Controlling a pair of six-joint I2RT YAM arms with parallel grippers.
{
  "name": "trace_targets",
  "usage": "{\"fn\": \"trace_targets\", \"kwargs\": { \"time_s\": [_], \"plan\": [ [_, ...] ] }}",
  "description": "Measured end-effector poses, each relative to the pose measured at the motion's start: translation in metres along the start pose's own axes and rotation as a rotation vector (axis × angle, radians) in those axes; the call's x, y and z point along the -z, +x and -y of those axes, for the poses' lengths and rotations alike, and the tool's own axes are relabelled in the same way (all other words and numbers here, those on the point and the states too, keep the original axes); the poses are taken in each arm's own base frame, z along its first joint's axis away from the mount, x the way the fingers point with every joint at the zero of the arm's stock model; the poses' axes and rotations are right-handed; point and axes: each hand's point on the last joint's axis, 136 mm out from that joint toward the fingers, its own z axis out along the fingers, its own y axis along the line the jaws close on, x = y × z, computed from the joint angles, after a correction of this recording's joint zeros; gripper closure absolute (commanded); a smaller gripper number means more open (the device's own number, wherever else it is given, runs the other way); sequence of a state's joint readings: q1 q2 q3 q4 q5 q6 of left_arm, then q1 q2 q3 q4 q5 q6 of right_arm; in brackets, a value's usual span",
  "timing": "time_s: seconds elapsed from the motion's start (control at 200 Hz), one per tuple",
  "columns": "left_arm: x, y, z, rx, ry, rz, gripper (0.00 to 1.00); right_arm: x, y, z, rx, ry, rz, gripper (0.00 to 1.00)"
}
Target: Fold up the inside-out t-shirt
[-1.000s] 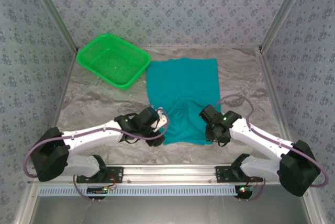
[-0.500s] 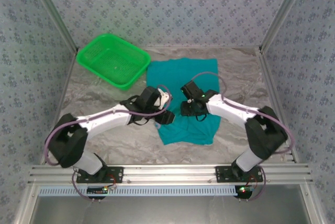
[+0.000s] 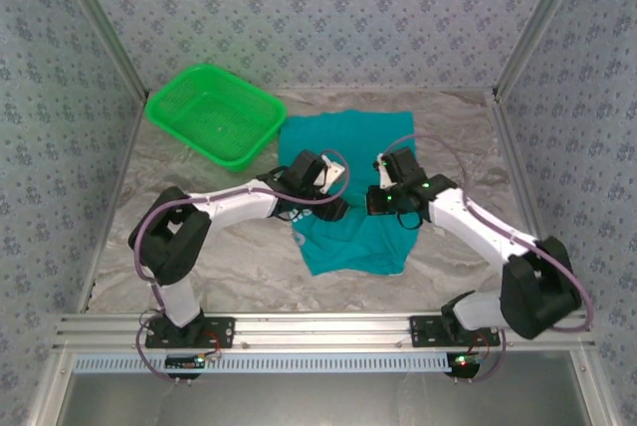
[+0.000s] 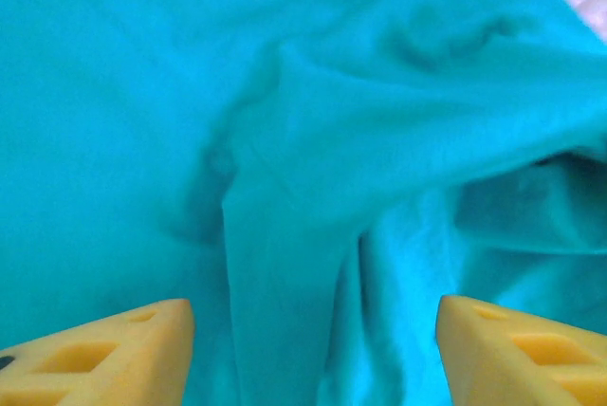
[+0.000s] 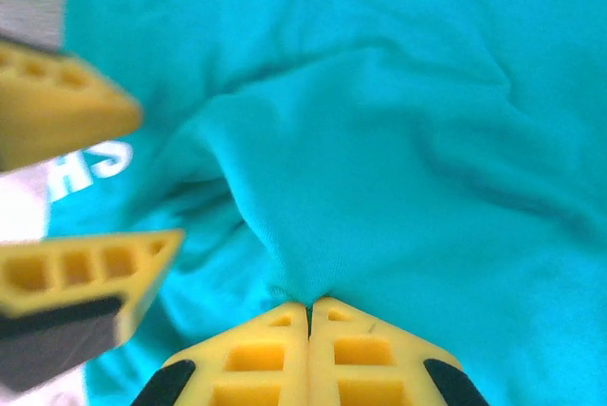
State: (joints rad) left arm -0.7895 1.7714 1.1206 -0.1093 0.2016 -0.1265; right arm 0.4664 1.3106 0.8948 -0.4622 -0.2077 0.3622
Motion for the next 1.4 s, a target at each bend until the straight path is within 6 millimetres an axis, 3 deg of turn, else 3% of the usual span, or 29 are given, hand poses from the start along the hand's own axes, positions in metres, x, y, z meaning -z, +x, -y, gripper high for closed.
{"fn": "trace_targets", "kwargs": {
  "time_s": [0.15,0.275,0.365,0.4,0.48,0.555,0.675,0.8,0.89,1.049,1.219,1.399],
  "plan": [
    [-0.003,-0.016,0.011,-0.13,0.057,0.056,0.31,0.021,-0.005,0.007,-0.035,-0.115,0.04,1.0],
    [-0.026,-0.025,0.017,-0.225,0.114,0.057,0.33,0.024,-0.005,0.025,-0.1,-0.149,0.045,1.0],
    [-0.044,-0.025,0.019,-0.265,0.14,0.045,0.38,0.024,-0.003,0.027,-0.115,-0.175,0.037,1.0],
    [-0.049,-0.024,0.019,-0.273,0.146,0.038,0.46,0.024,-0.003,0.027,-0.117,-0.183,0.036,1.0],
    [-0.055,-0.02,0.018,-0.296,0.153,0.027,0.79,0.025,-0.003,0.027,-0.116,-0.186,0.036,1.0],
    [-0.054,-0.02,0.019,-0.308,0.156,0.029,1.0,0.024,-0.002,0.032,-0.119,-0.158,0.036,1.0],
    [-0.042,-0.024,0.025,-0.3,0.212,0.043,1.0,0.018,0.001,0.057,-0.145,-0.033,0.025,1.0],
    [-0.009,-0.02,0.037,-0.244,0.293,0.064,1.0,-0.001,0.006,0.084,-0.171,0.094,-0.028,0.96],
    [0.009,-0.014,0.051,-0.192,0.358,0.062,1.0,-0.017,0.006,0.087,-0.162,0.111,-0.055,0.88],
    [0.016,0.0,0.061,-0.022,0.453,-0.012,1.0,-0.03,0.009,0.099,-0.118,0.215,-0.073,0.73],
    [0.023,0.0,0.058,0.17,0.509,-0.052,1.0,-0.019,0.005,0.081,-0.023,0.263,-0.009,0.7],
    [0.026,-0.001,0.051,0.343,0.54,-0.086,1.0,0.02,0.011,0.04,0.075,0.16,0.116,0.67]
  ]
}}
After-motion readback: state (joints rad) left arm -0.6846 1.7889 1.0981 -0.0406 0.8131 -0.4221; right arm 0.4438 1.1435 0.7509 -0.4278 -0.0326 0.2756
